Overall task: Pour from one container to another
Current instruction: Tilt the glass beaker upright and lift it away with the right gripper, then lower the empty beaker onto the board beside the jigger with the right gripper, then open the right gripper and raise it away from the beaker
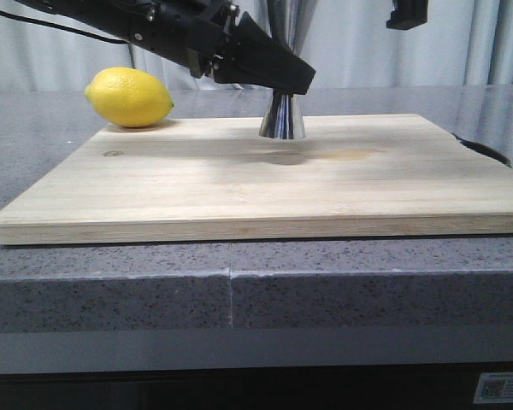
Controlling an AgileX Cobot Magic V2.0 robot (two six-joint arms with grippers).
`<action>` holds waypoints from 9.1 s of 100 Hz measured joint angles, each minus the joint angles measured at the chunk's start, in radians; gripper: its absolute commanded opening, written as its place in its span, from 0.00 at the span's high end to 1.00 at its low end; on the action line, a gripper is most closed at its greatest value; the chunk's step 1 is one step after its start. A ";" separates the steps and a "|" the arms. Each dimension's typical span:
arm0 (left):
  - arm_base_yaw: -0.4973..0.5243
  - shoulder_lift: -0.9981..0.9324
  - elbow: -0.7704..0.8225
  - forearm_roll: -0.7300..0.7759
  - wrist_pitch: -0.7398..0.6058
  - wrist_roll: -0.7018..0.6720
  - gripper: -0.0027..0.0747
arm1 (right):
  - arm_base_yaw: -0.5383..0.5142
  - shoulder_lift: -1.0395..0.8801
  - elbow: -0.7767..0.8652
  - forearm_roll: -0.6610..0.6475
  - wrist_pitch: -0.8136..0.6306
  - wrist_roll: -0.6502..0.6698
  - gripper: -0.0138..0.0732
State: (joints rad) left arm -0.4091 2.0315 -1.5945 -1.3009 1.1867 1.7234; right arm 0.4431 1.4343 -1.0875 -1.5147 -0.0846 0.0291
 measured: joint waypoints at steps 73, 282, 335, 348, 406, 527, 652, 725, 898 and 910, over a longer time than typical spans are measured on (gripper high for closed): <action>0.000 0.000 0.000 0.000 0.000 0.000 0.90 | 0.050 0.000 0.000 0.372 0.063 0.000 0.53; 0.000 0.000 0.000 0.024 0.000 -0.001 0.90 | -0.200 0.089 0.169 1.159 -0.212 0.059 0.64; 0.000 0.000 0.000 0.028 0.000 -0.007 0.90 | -0.200 0.238 0.183 1.159 -0.375 0.094 0.64; 0.000 0.000 0.000 0.028 0.000 -0.007 0.90 | -0.200 0.250 0.211 1.159 -0.410 0.096 0.64; 0.000 0.000 0.000 0.030 0.000 -0.008 0.90 | -0.267 0.276 0.318 1.155 -0.577 0.098 0.64; 0.000 0.000 0.000 0.030 0.000 -0.009 0.90 | -0.267 0.367 0.316 1.157 -0.752 0.099 0.64; 0.000 0.000 0.000 0.030 0.000 -0.009 0.90 | -0.267 0.369 0.316 1.139 -0.722 0.101 0.32; 0.000 0.000 0.000 0.030 0.000 -0.009 0.90 | -0.267 0.316 0.318 1.135 -0.639 0.101 0.32; 0.000 0.000 0.000 0.030 0.000 -0.012 0.90 | -0.238 -0.143 0.468 1.121 -0.351 0.158 0.32; 0.000 0.000 0.000 0.027 0.000 -0.012 0.90 | -0.238 -0.190 0.468 1.121 -0.337 0.158 0.32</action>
State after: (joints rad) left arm -0.4091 2.0315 -1.5945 -1.2742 1.1867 1.7113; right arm 0.2054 1.2439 -0.6194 -0.3941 -0.4213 0.1875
